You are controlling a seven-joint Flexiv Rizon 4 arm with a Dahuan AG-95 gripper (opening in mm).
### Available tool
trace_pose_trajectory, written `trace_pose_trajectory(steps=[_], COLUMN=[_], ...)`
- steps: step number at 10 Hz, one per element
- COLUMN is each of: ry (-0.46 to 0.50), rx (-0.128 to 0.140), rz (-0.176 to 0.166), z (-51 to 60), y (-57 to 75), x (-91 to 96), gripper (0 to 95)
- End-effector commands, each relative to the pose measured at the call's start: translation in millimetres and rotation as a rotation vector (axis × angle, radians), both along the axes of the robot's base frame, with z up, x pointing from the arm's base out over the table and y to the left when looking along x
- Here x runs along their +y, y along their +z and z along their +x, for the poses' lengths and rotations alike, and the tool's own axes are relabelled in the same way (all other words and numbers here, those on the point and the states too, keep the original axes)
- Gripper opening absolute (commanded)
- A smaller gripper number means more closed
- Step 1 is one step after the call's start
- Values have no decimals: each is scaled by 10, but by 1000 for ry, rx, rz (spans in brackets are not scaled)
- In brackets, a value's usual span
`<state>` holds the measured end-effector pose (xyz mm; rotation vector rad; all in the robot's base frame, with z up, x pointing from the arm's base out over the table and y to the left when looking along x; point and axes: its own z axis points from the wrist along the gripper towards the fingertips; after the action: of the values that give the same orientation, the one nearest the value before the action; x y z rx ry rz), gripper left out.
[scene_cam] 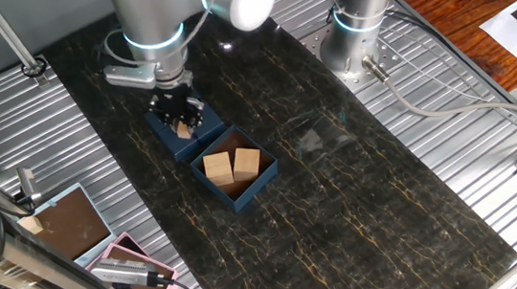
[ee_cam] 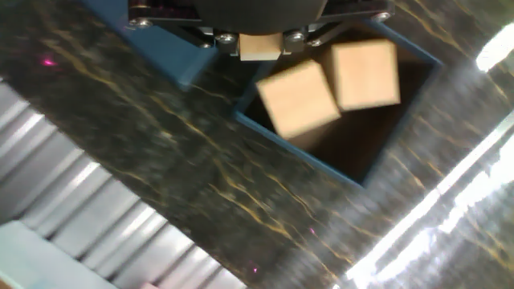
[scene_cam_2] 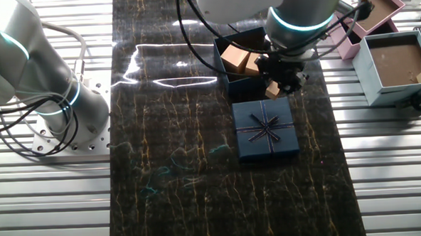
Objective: Take everything out of the gift box
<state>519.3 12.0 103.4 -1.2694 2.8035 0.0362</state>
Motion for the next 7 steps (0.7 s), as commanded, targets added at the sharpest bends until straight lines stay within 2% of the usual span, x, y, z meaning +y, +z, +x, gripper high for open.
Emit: trace_pose_trajectory(steps=[1, 7], ry=[0, -5], rx=[3, 3], rz=[5, 9], z=[9, -8], y=[-8, -18], x=[-4, -5], gripper=[0, 0])
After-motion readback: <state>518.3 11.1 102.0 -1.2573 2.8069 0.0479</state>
